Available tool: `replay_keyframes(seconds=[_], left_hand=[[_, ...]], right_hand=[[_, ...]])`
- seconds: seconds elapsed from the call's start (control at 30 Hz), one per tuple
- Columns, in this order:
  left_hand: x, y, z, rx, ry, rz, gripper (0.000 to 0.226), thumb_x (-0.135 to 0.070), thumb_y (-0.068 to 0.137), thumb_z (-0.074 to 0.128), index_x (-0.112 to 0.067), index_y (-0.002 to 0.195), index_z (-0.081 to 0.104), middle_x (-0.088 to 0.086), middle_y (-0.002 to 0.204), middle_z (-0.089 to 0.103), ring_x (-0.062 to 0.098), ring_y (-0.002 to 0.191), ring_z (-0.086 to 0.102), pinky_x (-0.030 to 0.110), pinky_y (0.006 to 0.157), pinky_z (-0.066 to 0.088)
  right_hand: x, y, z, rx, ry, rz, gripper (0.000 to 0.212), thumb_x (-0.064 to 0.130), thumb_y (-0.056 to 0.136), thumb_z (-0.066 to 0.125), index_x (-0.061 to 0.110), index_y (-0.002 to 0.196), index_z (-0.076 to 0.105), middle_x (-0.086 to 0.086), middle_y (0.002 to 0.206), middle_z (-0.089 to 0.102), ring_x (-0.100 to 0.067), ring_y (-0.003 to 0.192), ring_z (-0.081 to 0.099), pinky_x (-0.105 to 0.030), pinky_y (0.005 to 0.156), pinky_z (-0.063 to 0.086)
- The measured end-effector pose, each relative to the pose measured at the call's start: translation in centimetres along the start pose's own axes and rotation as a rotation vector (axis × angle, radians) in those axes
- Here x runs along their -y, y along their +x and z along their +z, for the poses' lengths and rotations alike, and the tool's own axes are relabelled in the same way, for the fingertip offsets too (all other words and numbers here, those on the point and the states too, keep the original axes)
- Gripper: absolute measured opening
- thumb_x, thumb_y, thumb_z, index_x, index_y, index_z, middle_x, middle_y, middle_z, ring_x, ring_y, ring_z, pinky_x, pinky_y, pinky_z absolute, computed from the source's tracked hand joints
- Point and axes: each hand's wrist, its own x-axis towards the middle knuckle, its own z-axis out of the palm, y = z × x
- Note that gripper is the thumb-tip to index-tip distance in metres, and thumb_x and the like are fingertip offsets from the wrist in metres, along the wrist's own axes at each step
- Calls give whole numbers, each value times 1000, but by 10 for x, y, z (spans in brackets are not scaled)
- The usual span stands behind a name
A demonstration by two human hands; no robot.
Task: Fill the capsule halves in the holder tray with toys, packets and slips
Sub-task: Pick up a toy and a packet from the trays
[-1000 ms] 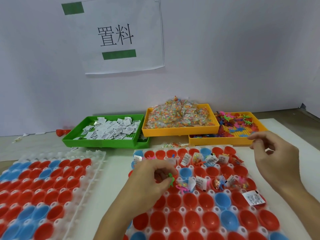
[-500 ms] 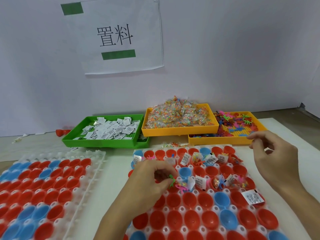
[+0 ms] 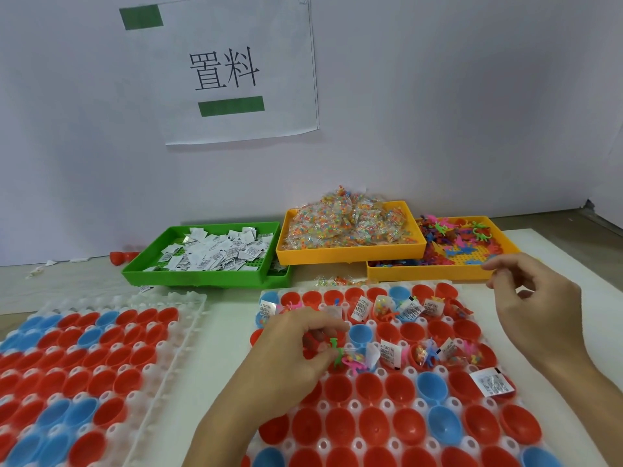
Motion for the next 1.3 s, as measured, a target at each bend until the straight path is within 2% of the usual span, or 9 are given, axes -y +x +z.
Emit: replay_keyframes(seconds=[0.17, 0.27, 0.4, 0.6, 0.7, 0.83, 1.07, 1.17, 1.3], left_hand=[[-3, -2, -2, 62, 95, 39, 27, -26, 84, 76, -43, 103, 66, -31, 116, 53, -7, 120, 45, 16, 104, 36], [-7, -1, 1, 62, 127, 44, 26, -29, 85, 76, -47, 98, 63, -31, 116, 51, -6, 122, 42, 21, 107, 36], [-9, -1, 5, 41, 149, 52, 22, -38, 86, 73, -52, 95, 59, -32, 116, 52, -9, 120, 42, 20, 105, 37], [-13, 5, 10, -27, 150, 107, 15, -37, 87, 71, -44, 86, 57, -21, 100, 60, -1, 97, 50, 18, 84, 37], [-13, 7, 11, -33, 134, 124, 12, -32, 86, 73, -37, 79, 65, -18, 97, 62, 3, 100, 53, 22, 88, 40], [-12, 4, 11, 5, 169, 131, 3, -34, 88, 71, -34, 85, 72, -25, 102, 59, 0, 108, 48, 16, 93, 35], [-8, -2, 4, 105, 204, 141, 15, -26, 91, 69, -39, 97, 71, -31, 116, 51, -1, 124, 38, 11, 102, 27], [-9, -2, 4, 115, 232, 140, 22, -21, 90, 70, -41, 99, 70, -32, 117, 49, -3, 123, 36, 11, 102, 27], [-12, 1, 10, 83, 268, 143, 19, -24, 91, 68, -41, 99, 70, -32, 113, 50, -4, 117, 37, 5, 95, 26]], right_hand=[[1, 0, 0, -4, 3, 2, 24, -1, 95, 54, 18, 89, 67, 8, 78, 64, -19, 69, 60, -8, 60, 44], [2, 0, 0, -3, 3, 6, 23, -1, 95, 54, 18, 90, 67, 9, 79, 62, -14, 74, 62, -6, 60, 45], [3, -1, -1, -1, -4, 3, 23, 0, 95, 54, 18, 90, 67, 10, 79, 62, -14, 75, 62, -4, 61, 45], [4, -1, 0, 1, -7, 7, 23, 0, 95, 54, 19, 90, 66, 13, 79, 61, -12, 75, 62, -3, 61, 44], [3, -1, 0, 1, -9, 6, 24, -1, 95, 54, 19, 90, 66, 12, 78, 61, -13, 73, 61, -4, 62, 44], [1, 0, 0, 2, -12, 5, 23, -1, 95, 54, 17, 90, 67, 8, 77, 63, -20, 72, 58, -3, 61, 43], [1, 0, -1, -5, -3, 12, 24, -1, 95, 54, 18, 90, 68, 10, 77, 63, -15, 75, 60, -2, 61, 44], [1, 0, -1, -10, -4, 15, 23, 0, 95, 54, 18, 89, 68, 8, 77, 63, -17, 70, 59, -3, 60, 44], [1, 0, -1, -9, -6, 16, 22, 0, 95, 54, 16, 90, 68, 2, 78, 64, -16, 74, 63, -3, 61, 44]])
